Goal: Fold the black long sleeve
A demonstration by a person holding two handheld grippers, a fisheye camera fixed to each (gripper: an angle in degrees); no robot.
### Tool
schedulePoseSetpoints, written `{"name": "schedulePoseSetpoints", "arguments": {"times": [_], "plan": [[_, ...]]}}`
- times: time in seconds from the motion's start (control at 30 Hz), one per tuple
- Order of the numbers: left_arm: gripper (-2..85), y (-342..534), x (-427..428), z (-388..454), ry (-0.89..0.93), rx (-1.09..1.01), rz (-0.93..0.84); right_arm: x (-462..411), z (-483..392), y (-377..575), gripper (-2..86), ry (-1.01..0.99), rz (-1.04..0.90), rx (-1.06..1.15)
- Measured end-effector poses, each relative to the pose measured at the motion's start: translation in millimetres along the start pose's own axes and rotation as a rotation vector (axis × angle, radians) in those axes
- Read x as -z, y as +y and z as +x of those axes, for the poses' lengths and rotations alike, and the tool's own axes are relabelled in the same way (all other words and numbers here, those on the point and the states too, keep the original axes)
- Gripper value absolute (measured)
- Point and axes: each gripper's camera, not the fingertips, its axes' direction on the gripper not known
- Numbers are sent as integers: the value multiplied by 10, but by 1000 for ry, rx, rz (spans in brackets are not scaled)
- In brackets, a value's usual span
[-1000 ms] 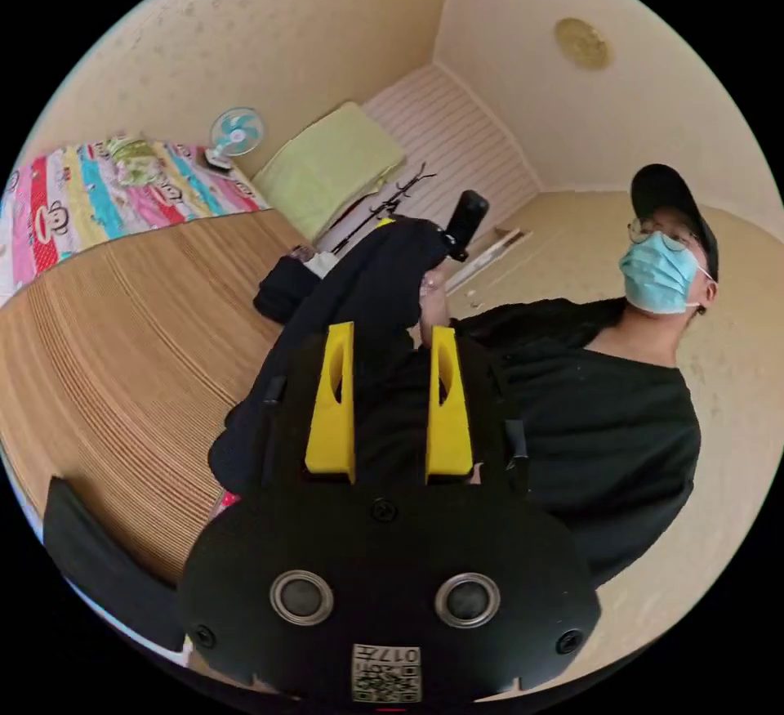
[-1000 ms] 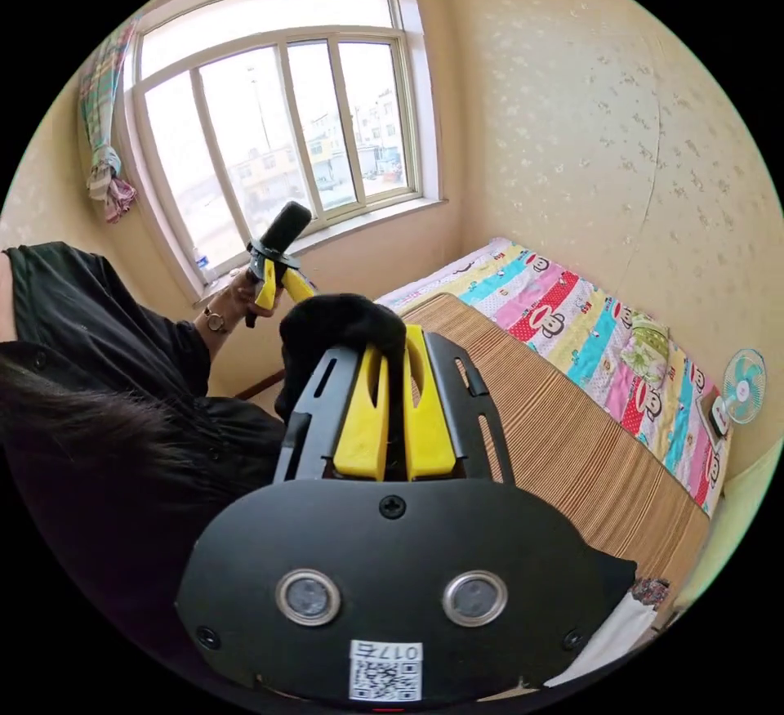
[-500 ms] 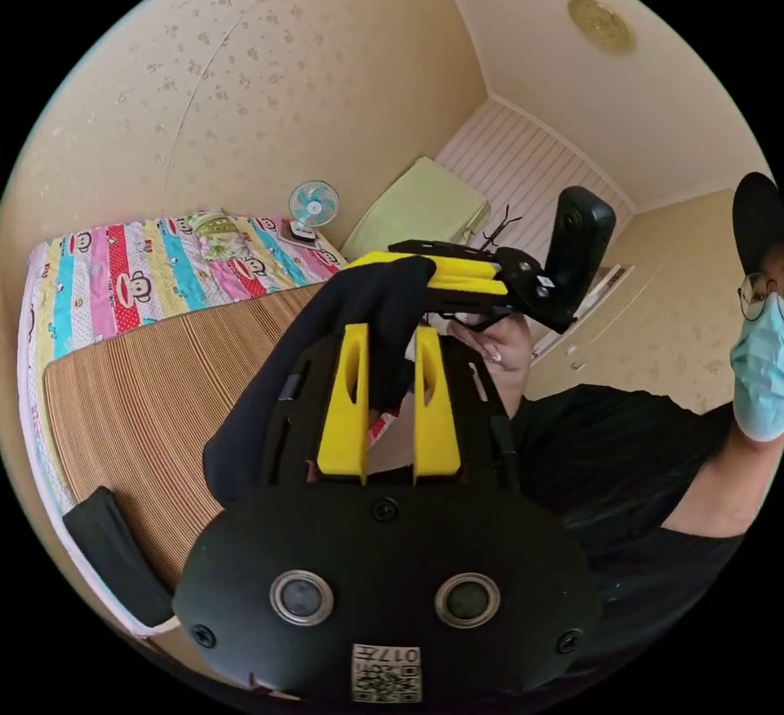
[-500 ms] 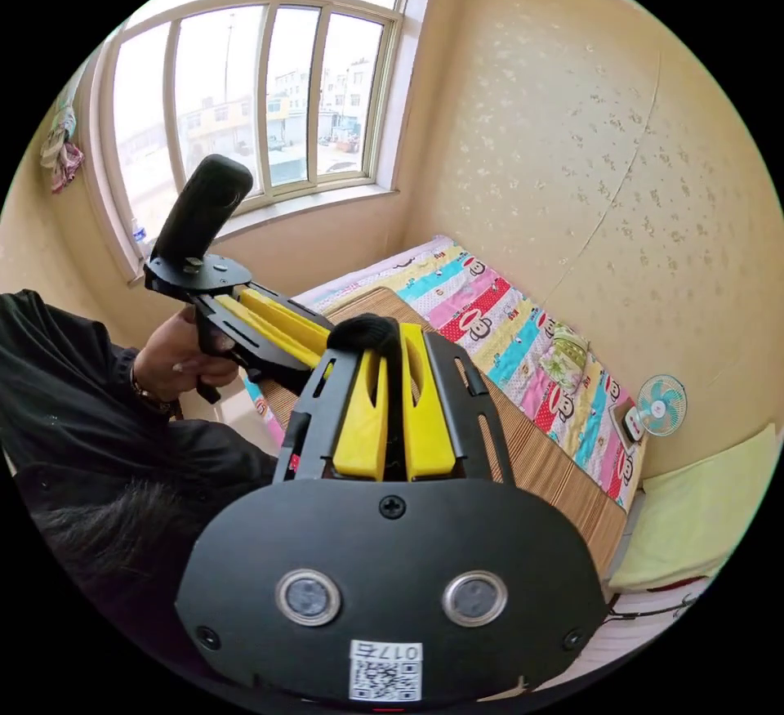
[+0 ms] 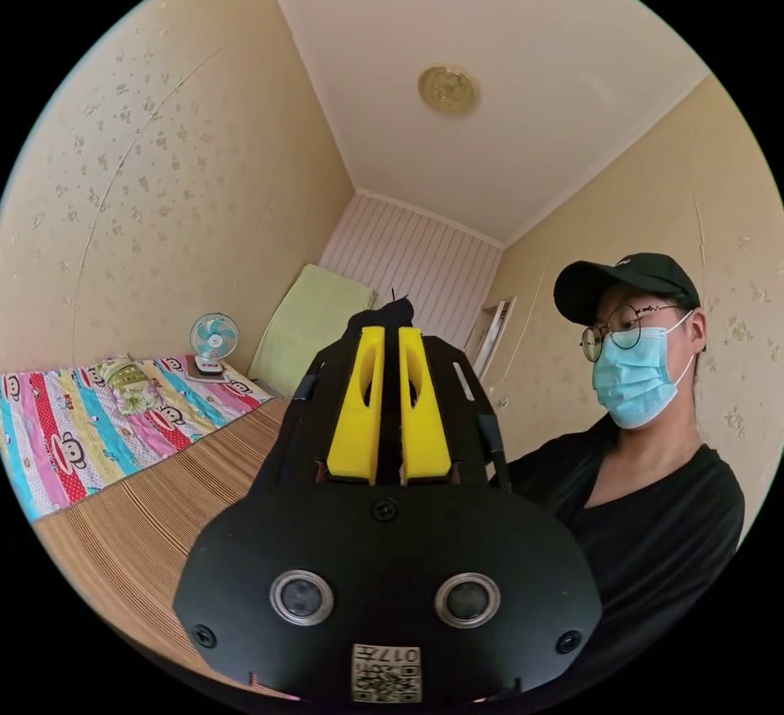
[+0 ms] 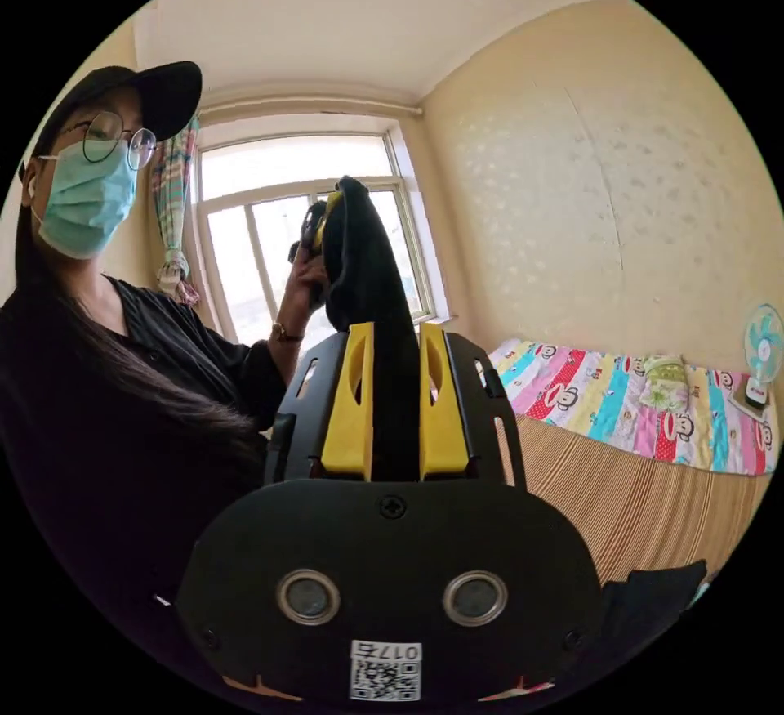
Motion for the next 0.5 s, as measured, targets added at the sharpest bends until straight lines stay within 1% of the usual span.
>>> {"name": "schedulePoseSetpoints", "arguments": {"times": [0.03,0.1,0.2,0.23,0.27,0.33,0.4,0.47,0.5], "plan": [[32,-71,17,-14,15,-4,-2,8,128,247,129,-25,-28,-56],[33,-172,30,-22,20,-13,-10,-37,264,555,144,-52,-54,-116],[34,-330,41,-76,28,-5,-32,-234,487,700,122,-17,-71,-227],[35,-385,80,-116,34,6,-39,-253,567,616,92,32,-51,-241],[36,-411,115,-136,34,10,-42,-175,663,488,51,123,15,-279],[37,-500,371,-166,5,-11,-41,73,783,218,39,239,137,-311],[37,-552,628,-144,-16,-46,-43,292,832,-127,32,319,191,-275],[37,-599,861,-102,-43,-84,-81,585,731,-595,27,423,284,-166],[37,-622,1000,-74,-74,-100,-120,656,695,-712,26,435,304,-138]]}}
